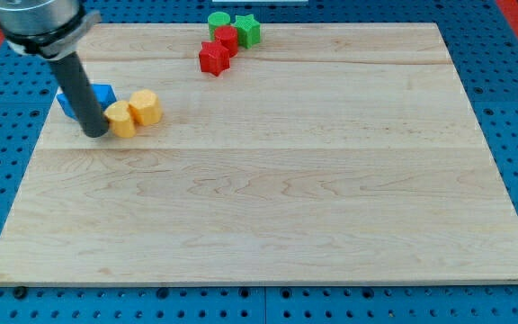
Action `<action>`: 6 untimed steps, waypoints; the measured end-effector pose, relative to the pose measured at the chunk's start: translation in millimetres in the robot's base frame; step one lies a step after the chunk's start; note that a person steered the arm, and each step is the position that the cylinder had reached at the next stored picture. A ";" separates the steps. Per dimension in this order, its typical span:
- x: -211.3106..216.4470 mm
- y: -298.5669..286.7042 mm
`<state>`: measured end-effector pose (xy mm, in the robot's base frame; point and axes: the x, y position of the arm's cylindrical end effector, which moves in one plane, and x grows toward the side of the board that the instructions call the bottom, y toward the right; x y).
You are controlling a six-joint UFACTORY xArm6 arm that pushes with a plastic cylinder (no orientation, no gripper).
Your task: Point your arm at the red star
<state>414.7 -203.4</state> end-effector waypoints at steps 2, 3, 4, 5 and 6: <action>-12.6 48.5; -16.4 64.8; -1.0 159.5; -39.2 173.6; -82.4 170.7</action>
